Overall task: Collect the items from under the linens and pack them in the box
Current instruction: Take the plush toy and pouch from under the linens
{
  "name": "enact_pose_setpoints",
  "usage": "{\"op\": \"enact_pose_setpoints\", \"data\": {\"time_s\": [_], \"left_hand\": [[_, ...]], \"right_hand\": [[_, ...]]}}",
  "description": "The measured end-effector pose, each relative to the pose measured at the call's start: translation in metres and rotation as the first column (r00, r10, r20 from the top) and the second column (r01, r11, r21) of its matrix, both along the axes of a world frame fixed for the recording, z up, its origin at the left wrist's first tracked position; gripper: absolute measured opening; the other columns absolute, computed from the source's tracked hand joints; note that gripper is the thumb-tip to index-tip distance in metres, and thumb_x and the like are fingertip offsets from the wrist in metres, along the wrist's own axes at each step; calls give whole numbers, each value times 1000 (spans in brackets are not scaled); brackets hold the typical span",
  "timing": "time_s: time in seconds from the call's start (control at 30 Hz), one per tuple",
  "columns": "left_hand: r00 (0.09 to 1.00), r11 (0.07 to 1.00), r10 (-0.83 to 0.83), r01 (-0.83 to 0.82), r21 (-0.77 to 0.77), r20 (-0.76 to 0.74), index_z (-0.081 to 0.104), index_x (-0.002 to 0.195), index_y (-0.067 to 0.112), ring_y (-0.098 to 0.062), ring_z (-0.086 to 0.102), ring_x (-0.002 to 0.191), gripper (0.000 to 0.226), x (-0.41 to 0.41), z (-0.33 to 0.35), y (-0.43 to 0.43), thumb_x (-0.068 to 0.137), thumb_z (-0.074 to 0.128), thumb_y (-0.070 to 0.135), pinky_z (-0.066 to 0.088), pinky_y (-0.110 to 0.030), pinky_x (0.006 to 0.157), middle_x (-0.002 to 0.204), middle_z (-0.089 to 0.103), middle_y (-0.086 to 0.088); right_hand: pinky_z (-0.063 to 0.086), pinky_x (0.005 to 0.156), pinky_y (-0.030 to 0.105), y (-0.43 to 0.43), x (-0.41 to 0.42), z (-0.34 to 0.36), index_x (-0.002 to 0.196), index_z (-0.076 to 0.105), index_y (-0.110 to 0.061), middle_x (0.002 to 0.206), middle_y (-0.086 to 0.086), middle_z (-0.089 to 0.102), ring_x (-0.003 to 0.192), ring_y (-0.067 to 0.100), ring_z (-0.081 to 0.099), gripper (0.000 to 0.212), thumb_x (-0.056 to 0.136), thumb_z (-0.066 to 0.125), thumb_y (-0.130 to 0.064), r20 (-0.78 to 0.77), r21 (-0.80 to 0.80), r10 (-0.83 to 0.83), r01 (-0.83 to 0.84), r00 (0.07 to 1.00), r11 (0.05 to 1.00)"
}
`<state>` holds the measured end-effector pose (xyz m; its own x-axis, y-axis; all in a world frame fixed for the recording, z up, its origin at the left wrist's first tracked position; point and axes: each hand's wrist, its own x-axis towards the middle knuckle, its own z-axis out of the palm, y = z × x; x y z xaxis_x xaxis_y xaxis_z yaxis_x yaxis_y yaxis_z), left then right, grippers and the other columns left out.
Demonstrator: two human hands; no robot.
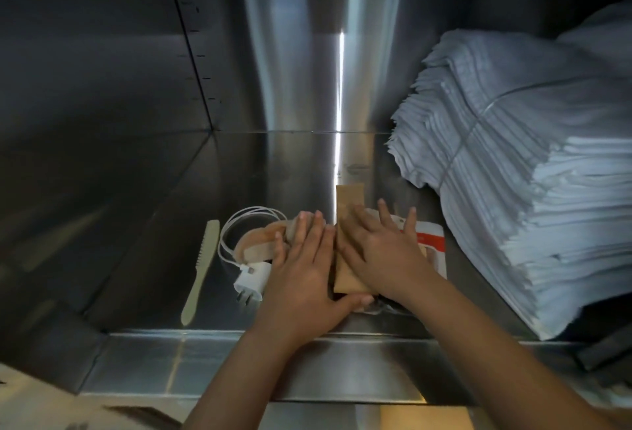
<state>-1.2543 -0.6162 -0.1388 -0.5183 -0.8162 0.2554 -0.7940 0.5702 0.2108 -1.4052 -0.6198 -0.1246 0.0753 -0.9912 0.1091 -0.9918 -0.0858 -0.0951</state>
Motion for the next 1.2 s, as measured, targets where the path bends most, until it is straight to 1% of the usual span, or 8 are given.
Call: {"op": "enact_pose_setpoints", "data": {"time_s": [0.3,0.47,0.6,0.73,0.87,1.0,1.1,1.2], "left_hand": [[997,998,67,-66,-25,47,-6,148,16,-10,-48,122,107,-2,-4,2,71,31,80,-37,-31,96,144,-30,4],[996,997,73,-72,-29,58,-5,147,20,-12,-42,128,110,1,-2,5,65,29,84,-33,-34,100,149,-25,3],[989,988,151,-150,-46,10,2,148,23,-14,-30,136,102,0,5,13,66,11,83,-32,-30,99,150,-20,7],[974,973,227,-225,-56,23,9,148,20,-19,-20,140,97,-4,13,21,70,10,78,-19,-39,108,156,-7,1],[950,949,312,-311,-57,2,24,146,14,-26,-4,143,86,-3,22,34,81,22,70,-6,-46,111,156,10,-6],[903,894,427,-430,-127,-46,48,131,1,-41,34,131,66,0,25,54,86,44,49,27,-62,101,141,42,-20],[868,846,493,-494,-201,-61,56,123,-2,-46,43,123,56,7,18,72,78,73,27,32,-67,92,132,49,-25],[836,811,547,-543,-217,-42,52,129,2,-40,36,130,56,20,16,94,81,70,26,25,-60,100,138,45,-21]], "right_hand": [[-9,107,60,-12,2,-5,148,9,-27,157,-7,-1,143,29,-1,54,98,14,-47,-149,122,71,-53,986,991],[-6,109,59,-13,-1,-3,148,15,-27,157,-5,6,143,27,1,55,97,18,-50,-2,125,70,-69,998,990],[-2,110,57,-4,-3,5,147,18,-26,157,-2,11,143,24,6,55,97,27,-47,62,34,130,-132,990,991],[4,111,56,5,-7,13,145,23,-25,155,-1,17,142,21,13,52,97,29,-43,43,-21,193,-192,980,981],[7,111,53,13,-9,21,142,32,-25,152,-1,27,139,20,21,47,96,32,-39,67,-77,274,-269,959,960],[10,111,49,24,-3,28,137,41,-26,148,-3,35,136,19,29,43,95,40,-36,97,-124,353,-340,931,932],[16,109,51,40,9,31,134,47,-21,142,0,44,134,23,34,43,93,45,-31,118,-177,420,-397,900,900],[16,110,52,60,25,32,136,46,-19,145,1,41,135,22,30,44,93,45,-30,108,-170,485,-464,868,869]]}}
